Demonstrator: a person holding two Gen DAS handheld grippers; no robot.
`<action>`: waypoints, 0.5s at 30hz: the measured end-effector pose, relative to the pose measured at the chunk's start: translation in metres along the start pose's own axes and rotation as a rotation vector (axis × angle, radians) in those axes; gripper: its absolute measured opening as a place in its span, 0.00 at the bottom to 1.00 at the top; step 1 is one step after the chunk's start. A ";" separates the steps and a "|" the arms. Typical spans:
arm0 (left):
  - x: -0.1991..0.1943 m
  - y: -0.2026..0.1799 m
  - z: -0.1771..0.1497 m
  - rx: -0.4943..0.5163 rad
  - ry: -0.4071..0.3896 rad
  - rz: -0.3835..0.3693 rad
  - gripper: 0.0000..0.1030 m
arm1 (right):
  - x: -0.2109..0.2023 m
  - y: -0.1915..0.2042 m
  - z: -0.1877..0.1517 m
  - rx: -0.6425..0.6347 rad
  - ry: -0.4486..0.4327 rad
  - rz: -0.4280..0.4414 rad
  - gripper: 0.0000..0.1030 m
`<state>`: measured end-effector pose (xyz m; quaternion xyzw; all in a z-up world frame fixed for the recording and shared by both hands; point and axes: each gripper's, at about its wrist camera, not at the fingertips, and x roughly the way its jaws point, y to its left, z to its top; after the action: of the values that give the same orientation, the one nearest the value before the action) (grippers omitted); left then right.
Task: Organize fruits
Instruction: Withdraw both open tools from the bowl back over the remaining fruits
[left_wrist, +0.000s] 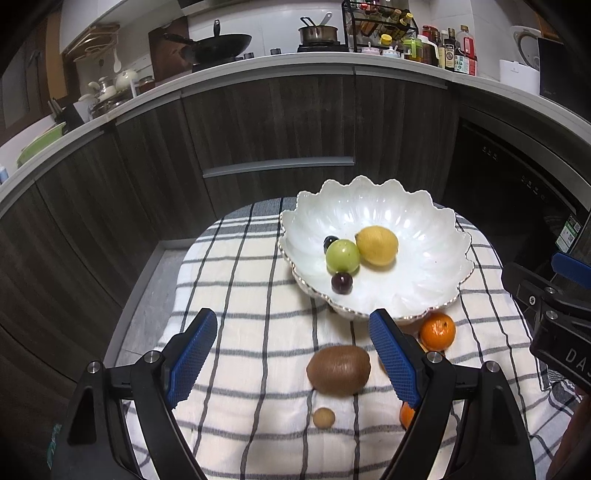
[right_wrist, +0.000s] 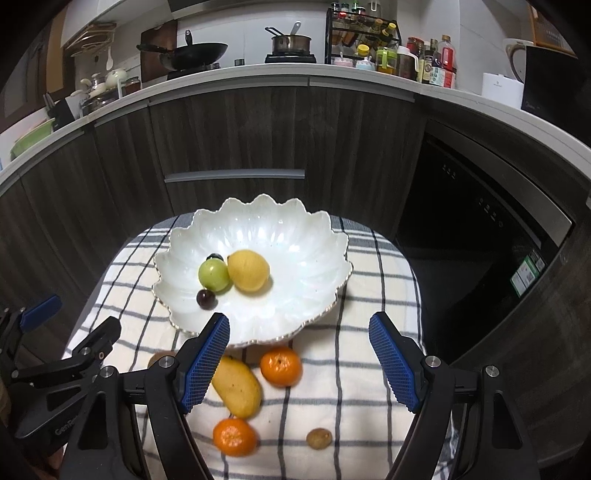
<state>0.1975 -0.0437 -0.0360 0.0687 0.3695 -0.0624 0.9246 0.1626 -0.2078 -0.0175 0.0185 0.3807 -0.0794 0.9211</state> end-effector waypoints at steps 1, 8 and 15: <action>-0.001 0.000 -0.003 -0.003 0.001 0.001 0.82 | -0.001 0.000 -0.002 0.001 0.002 -0.002 0.76; -0.003 0.003 -0.018 -0.043 0.010 0.017 0.82 | -0.003 0.000 -0.017 0.020 0.023 -0.008 0.76; -0.005 0.004 -0.028 -0.061 0.006 0.032 0.84 | -0.003 -0.003 -0.031 0.056 0.037 -0.011 0.76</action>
<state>0.1758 -0.0342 -0.0522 0.0466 0.3727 -0.0363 0.9261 0.1384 -0.2075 -0.0377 0.0436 0.3954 -0.0949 0.9125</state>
